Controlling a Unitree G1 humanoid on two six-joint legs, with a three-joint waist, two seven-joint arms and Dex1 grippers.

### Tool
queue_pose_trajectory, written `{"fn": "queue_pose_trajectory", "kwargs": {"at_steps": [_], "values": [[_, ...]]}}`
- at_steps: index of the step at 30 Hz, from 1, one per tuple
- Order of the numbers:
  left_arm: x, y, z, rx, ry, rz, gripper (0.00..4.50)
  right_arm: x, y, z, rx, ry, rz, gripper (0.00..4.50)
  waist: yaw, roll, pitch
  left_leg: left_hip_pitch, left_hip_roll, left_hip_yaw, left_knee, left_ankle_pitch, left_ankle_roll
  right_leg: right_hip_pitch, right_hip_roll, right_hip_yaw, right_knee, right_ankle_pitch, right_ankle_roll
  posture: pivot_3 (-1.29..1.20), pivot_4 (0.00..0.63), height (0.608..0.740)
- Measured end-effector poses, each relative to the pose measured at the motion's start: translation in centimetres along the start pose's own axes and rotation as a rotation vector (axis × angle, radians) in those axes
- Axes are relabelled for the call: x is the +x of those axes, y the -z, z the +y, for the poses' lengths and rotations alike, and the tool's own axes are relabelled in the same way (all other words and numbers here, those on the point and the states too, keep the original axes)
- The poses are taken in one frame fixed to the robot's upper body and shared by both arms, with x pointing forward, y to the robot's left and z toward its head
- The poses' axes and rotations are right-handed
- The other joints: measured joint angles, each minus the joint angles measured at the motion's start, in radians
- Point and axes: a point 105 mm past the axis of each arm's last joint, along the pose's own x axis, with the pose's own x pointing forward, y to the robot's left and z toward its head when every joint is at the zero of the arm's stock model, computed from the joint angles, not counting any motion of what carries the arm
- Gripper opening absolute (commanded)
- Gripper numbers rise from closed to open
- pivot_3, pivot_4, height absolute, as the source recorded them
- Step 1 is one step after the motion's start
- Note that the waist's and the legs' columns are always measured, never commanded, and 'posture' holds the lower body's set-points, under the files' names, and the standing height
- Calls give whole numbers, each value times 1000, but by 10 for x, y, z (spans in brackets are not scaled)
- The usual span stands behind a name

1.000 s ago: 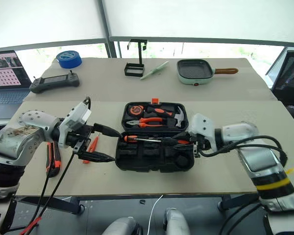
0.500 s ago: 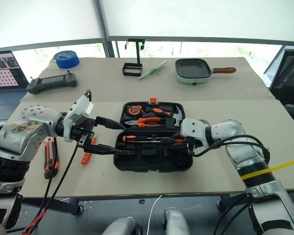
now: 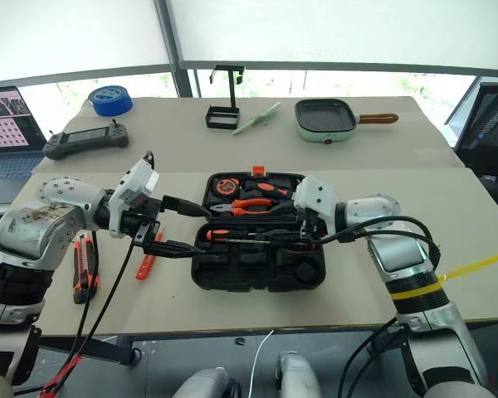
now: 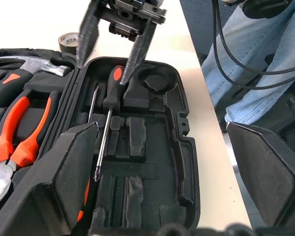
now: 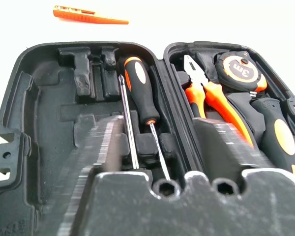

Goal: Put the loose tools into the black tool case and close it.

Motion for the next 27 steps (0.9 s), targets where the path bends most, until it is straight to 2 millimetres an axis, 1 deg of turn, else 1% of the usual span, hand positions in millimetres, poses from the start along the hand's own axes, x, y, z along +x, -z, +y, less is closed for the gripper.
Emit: {"fn": "queue_pose_trajectory", "kwargs": {"at_steps": [4, 5, 8, 10, 15, 17, 19, 22, 25, 27], "values": [[0, 0, 0, 0, -1, 1, 4500, 7, 6, 2, 32, -2, -2, 165, -3, 0, 0, 0, 0, 0, 0, 0, 0, 0, 0, 0, 0, 0, 0, 0, 150, 740], [0, 0, 0, -1, -2, 1, 4500, 8, 9, 3, 41, -6, 6, 30, -2, 0, 0, 0, 0, 0, 0, 0, 0, 0, 0, 0, 0, 0, 0, 0, 150, 740], [0, 1, 1, -2, -3, 2, 4500, 12, 22, 8, 50, -23, 63, 30, -3, 0, 0, 0, 0, 0, 0, 0, 0, 0, 0, 0, 0, 0, 0, 0, 150, 740], [-1, 1, 1, -5, -5, 1, 4500, 16, 35, 12, 32, -43, 132, 30, -4, 0, 0, 0, 0, 0, 0, 0, 0, 0, 0, 0, 0, 0, 0, 0, 150, 740], [-1, -3, 5, 7, -5, 1, 4500, 23, 37, 10, -43, -77, 209, 30, -6, 0, 0, 2, 0, 0, 0, 0, 0, 1, 0, 0, 0, 0, 0, 0, 150, 740], [-1, -2, 6, 14, -10, 7, 4500, 29, 35, 5, -147, -79, 250, 30, -7, -1, -1, 5, 0, 0, 0, 0, 0, 4, 0, 1, 0, 0, 0, 0, 150, 740], [2, -1, 6, 17, -2, 10, 4500, 34, 36, 0, -151, -57, 255, 30, -8, -3, -2, 5, 0, 0, 0, 0, -1, 5, 0, 2, 0, 0, 0, 0, 150, 740], [1, 0, 6, 17, -4, 15, 4500, 31, 36, 0, -86, -57, 241, 30, -2, -3, -2, 5, 0, -1, 0, 1, -1, 4, 0, 2, 1, 0, 0, 0, 150, 740], [-2, 3, 7, 6, -23, 24, 4500, 29, 27, 0, 13, -65, 175, 30, -5, -3, -2, 2, 0, -1, 0, 1, -1, 0, 0, 1, 1, 0, -1, 0, 150, 740], [-9, 9, 8, -18, -66, 28, 4500, 27, 7, -8, 86, -25, 56, 30, -10, -3, -2, -1, 0, -1, 0, 1, -1, -4, 1, 1, 2, 0, -1, 0, 150, 740]]}}
